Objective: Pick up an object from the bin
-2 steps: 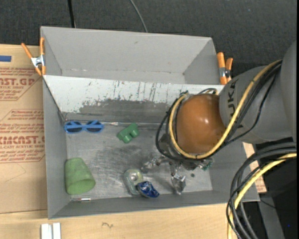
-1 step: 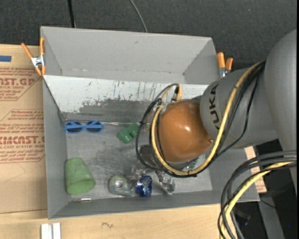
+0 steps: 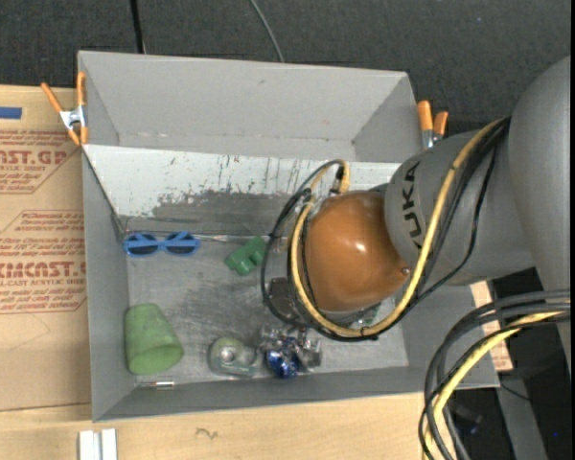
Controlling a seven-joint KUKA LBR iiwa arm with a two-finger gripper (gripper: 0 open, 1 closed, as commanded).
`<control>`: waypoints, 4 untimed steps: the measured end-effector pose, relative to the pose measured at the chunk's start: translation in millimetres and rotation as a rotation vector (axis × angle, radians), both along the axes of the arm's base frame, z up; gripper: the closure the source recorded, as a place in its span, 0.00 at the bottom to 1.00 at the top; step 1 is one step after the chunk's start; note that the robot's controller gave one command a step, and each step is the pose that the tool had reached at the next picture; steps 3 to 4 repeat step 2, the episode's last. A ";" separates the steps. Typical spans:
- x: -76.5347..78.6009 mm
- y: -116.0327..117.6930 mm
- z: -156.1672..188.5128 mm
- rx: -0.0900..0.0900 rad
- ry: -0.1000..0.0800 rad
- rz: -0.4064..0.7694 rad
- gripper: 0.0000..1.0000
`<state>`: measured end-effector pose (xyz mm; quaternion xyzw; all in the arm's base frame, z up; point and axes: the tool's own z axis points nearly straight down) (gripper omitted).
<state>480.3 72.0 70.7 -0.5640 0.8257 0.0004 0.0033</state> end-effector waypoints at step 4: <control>7.2 -8.2 242.9 -0.004 -0.005 0.317 1.00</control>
Offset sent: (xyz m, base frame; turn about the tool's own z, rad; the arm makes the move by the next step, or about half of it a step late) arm 0.0005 -0.0116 0.1162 -0.3796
